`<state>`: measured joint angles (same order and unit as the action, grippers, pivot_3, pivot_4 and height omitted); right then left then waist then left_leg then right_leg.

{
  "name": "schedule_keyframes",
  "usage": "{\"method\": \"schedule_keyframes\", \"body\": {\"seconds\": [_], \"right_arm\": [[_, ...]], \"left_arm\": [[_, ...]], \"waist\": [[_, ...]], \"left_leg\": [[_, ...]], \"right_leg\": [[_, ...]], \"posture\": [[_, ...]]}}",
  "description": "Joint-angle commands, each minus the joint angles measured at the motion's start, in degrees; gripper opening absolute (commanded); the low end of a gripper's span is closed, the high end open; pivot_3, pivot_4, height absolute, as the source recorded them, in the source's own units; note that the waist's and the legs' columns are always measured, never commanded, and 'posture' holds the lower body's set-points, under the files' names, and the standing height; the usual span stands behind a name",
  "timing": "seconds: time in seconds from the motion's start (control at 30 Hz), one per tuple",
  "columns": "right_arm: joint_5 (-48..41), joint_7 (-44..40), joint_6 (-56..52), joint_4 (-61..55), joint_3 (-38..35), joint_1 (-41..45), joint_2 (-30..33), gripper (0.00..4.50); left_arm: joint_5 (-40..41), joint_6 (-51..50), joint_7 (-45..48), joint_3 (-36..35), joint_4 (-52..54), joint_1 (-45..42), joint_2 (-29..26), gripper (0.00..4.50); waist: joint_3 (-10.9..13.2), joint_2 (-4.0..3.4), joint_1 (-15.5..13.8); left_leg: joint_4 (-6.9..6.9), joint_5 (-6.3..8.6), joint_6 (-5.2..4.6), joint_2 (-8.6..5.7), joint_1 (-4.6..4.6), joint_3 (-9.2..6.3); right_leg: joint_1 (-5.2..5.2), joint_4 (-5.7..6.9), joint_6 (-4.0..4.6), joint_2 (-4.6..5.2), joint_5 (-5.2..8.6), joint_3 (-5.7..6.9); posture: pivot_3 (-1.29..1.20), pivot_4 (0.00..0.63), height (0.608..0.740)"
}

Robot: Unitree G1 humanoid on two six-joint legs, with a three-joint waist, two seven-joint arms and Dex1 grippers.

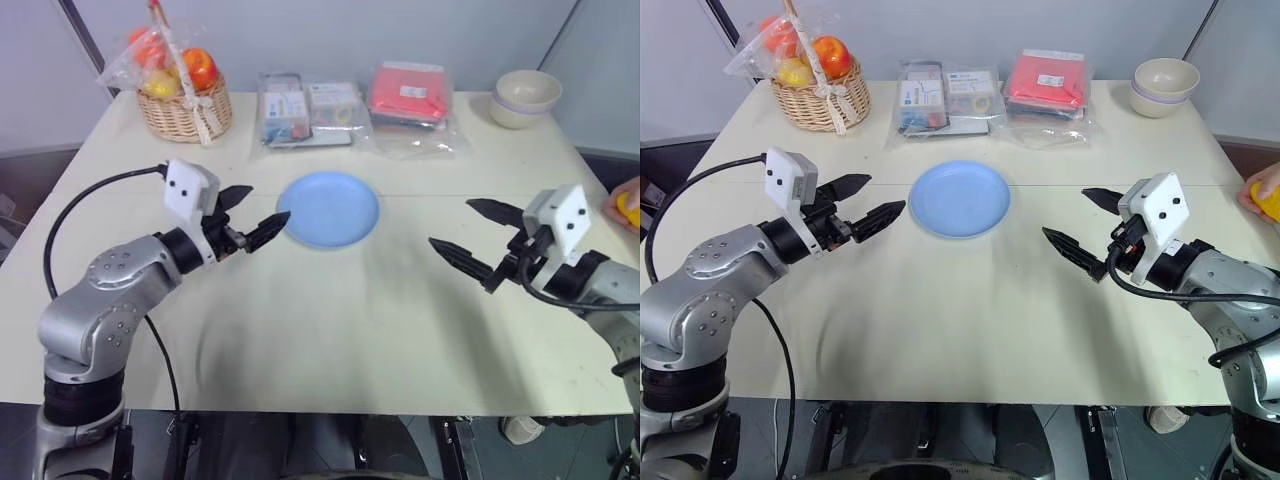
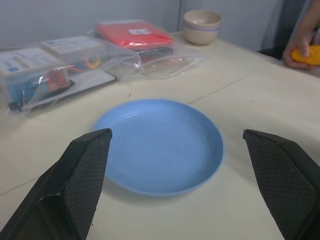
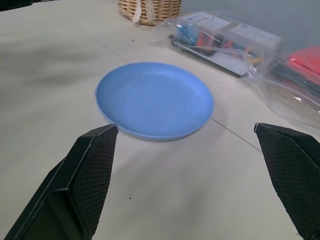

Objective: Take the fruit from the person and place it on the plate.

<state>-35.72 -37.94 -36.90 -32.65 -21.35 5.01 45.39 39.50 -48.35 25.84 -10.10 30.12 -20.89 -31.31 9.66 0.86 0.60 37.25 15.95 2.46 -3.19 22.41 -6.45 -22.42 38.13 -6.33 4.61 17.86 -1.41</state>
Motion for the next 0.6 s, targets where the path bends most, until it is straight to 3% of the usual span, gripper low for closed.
{"method": "schedule_keyframes", "body": {"seconds": [0.03, 0.5, 0.6], "right_arm": [[-1.2, 0.5, 0.2, -2.4, -2.3, 0.1, 0.4, 4.5], [-1.6, 1.7, 0.2, -2.0, -1.3, 1.7, 0.0, 4.5], [-1.6, 2.1, 0.0, -1.8, -0.5, 2.7, -0.2, 4.5]], "left_arm": [[0.6, 0.7, 0.1, -0.4, 0.9, -1.1, -0.4, 4.37], [0.1, 1.1, -2.2, -0.6, 0.8, -1.9, 0.9, 4.37], [0.9, 1.7, -4.7, -1.8, -0.2, -3.6, 3.6, 4.37]], "waist": [[0.0, 0.0, 0.0], [0.0, 0.0, 0.0], [0.0, 0.0, 0.0]], "left_leg": [[0.0, 0.0, 0.0, 0.0, 0.0, 0.0], [0.0, 0.0, 0.0, 0.0, 0.0, 0.0], [0.01, 0.0, 0.0, 0.0, 0.0, 0.0]], "right_leg": [[0.0, 0.0, 0.0, 0.0, 0.0, 0.0], [0.0, -0.01, 0.0, 0.0, 0.0, 0.0], [0.01, -0.01, 0.0, 0.0, 0.0, 0.0]], "posture": [[0.0, 0.15, 0.74], [0.0, 0.15, 0.74], [0.0, 0.15, 0.74]]}}
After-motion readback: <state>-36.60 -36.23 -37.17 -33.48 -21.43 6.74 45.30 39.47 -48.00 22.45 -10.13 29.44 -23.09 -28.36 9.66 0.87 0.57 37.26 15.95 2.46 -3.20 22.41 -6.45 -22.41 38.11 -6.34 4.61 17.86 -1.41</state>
